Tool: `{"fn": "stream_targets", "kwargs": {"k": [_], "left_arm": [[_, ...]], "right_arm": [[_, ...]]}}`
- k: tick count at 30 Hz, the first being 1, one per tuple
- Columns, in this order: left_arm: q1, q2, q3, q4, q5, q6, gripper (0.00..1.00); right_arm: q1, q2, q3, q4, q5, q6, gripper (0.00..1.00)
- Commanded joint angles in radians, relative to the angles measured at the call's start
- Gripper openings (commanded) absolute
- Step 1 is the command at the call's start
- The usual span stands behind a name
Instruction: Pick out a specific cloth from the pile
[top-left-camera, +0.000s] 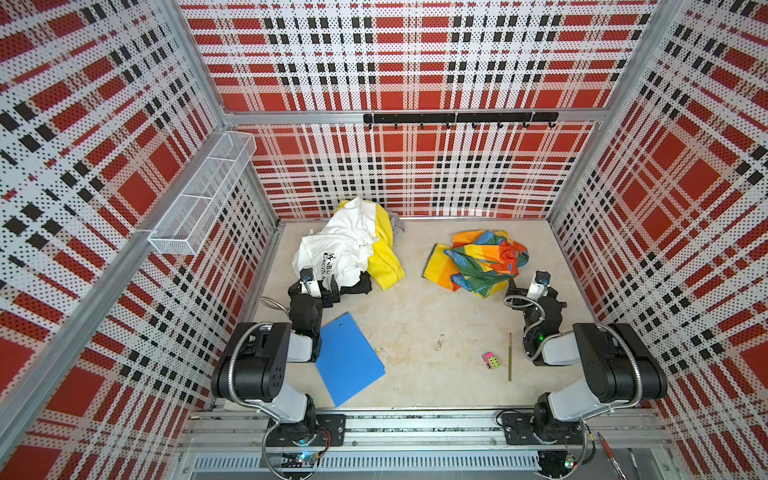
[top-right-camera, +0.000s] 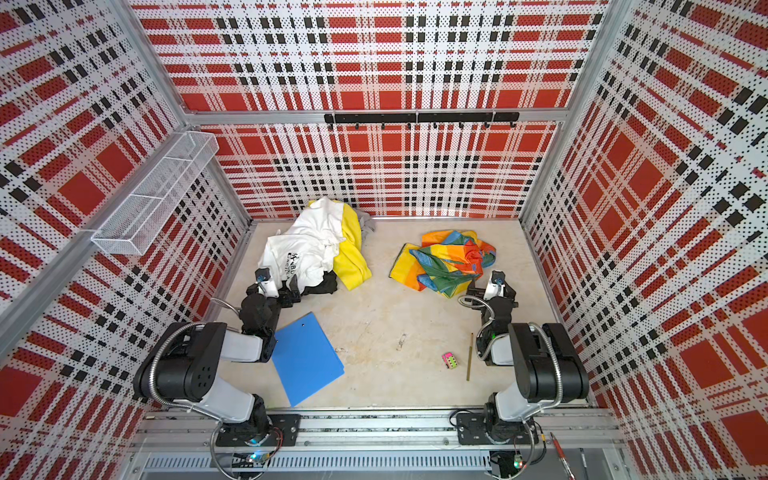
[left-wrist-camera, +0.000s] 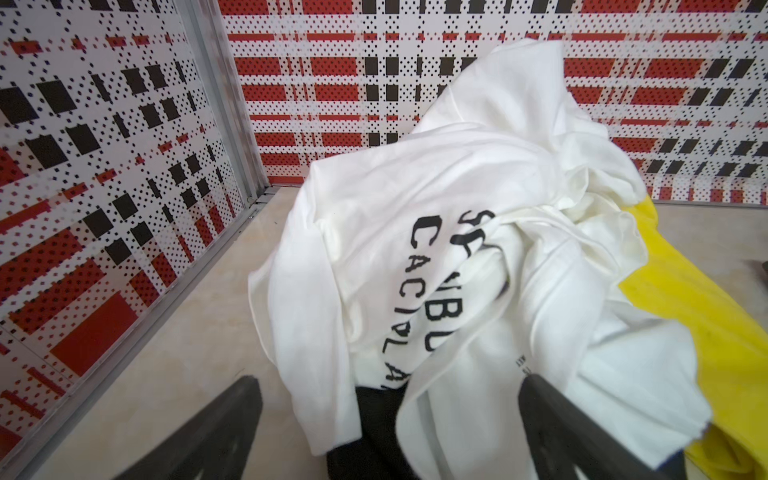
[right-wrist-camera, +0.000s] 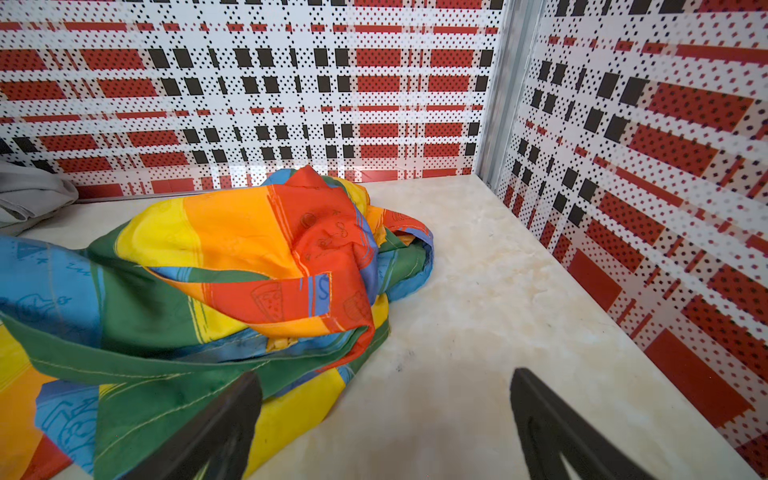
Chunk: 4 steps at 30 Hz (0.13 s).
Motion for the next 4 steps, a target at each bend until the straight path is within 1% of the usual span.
{"fn": "stream_targets", "kwargs": {"k": [1, 4], "left_arm": [[0.005, 0.005, 0.012, 0.013, 0.021, -0.013, 0.99], [0.004, 0.002, 0.01, 0.014, 0.02, -0.013, 0.99]], "right_arm": [[0.004, 0.01, 0.023, 0.046, -0.002, -0.017, 1.0], [0.007, 0.007, 0.014, 0.06, 0.006, -0.023, 1.0]]}}
